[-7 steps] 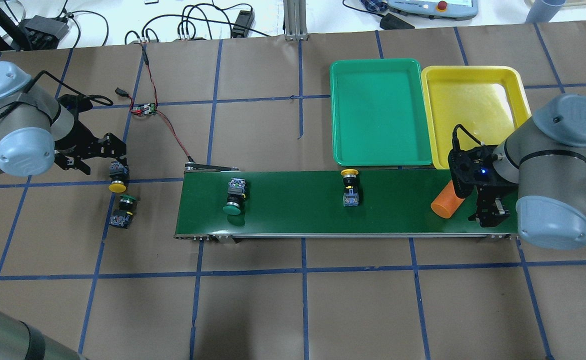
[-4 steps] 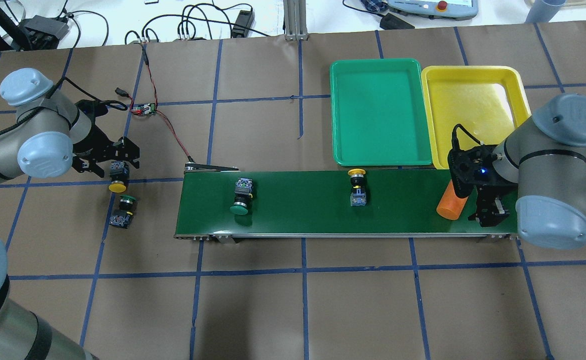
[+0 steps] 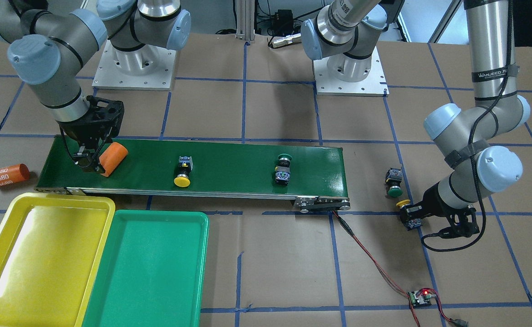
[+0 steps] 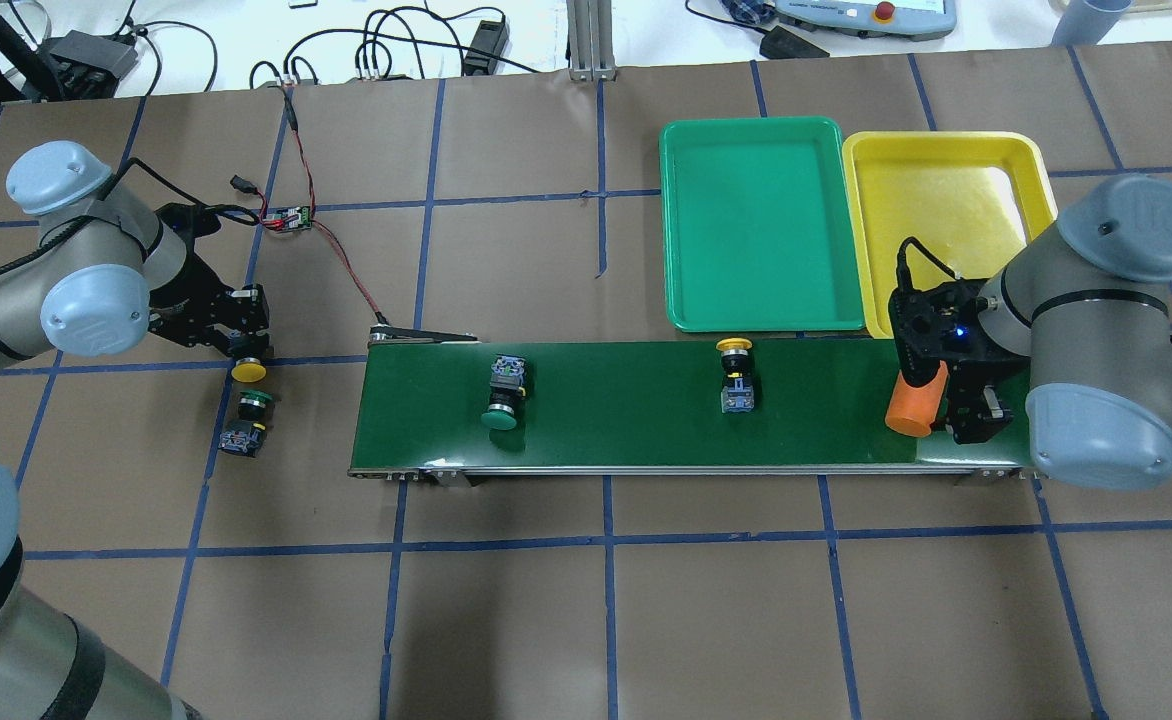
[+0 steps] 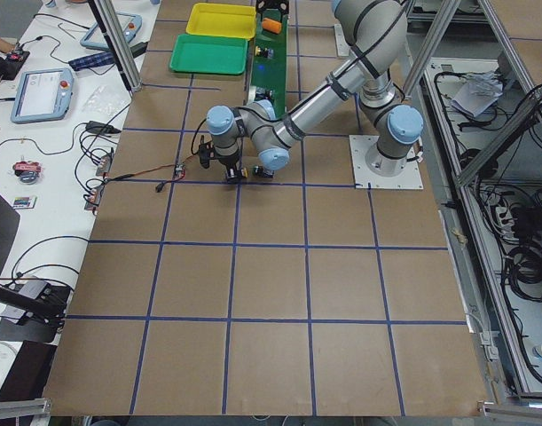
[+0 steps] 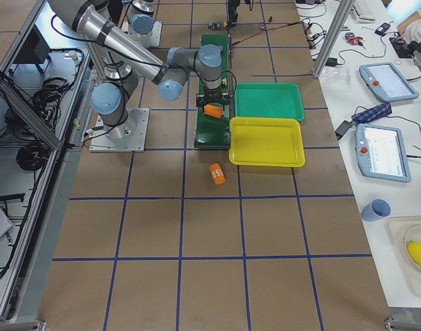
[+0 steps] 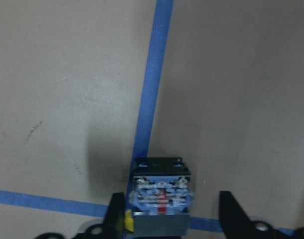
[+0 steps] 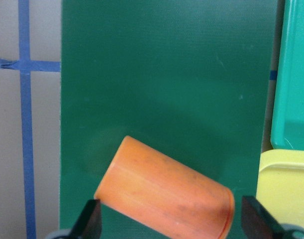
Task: Sort buttons by color to trays
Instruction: 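Place the yellow button on the belt with the left gripper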
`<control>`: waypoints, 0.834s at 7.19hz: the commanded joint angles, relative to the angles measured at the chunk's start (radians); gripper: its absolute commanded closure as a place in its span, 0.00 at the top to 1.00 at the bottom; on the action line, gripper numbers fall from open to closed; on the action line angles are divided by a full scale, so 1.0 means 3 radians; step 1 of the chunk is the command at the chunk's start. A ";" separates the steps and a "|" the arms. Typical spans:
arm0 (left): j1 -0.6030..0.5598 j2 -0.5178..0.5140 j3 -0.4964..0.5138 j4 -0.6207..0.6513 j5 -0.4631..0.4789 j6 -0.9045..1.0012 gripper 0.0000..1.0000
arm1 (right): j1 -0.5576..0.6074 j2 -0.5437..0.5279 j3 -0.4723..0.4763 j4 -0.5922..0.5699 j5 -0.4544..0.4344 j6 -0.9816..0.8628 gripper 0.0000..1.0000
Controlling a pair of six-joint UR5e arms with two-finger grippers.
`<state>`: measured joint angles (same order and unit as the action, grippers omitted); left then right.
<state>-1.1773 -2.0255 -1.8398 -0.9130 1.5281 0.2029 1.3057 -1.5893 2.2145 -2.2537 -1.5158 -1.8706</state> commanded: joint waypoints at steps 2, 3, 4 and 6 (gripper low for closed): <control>-0.0079 0.0190 0.0098 -0.0080 0.0009 -0.0001 0.00 | 0.0004 0.0005 -0.0003 0.0001 0.0001 0.0002 1.00; -0.0165 0.0348 0.0200 -0.0369 -0.0092 -0.0001 0.00 | 0.0004 0.0000 -0.0003 0.0001 0.0001 0.0002 1.00; -0.0318 0.0527 0.0267 -0.0646 -0.0154 -0.0001 0.00 | 0.0004 0.0005 -0.0003 0.0001 0.0001 0.0002 1.00; -0.0676 0.0773 0.0263 -0.0928 -0.0149 -0.0001 0.00 | 0.0004 0.0005 -0.0003 0.0006 0.0006 0.0002 1.00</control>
<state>-1.3167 -1.8428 -1.7633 -1.1351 1.4864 0.2019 1.3070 -1.5879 2.2135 -2.2532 -1.5146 -1.8699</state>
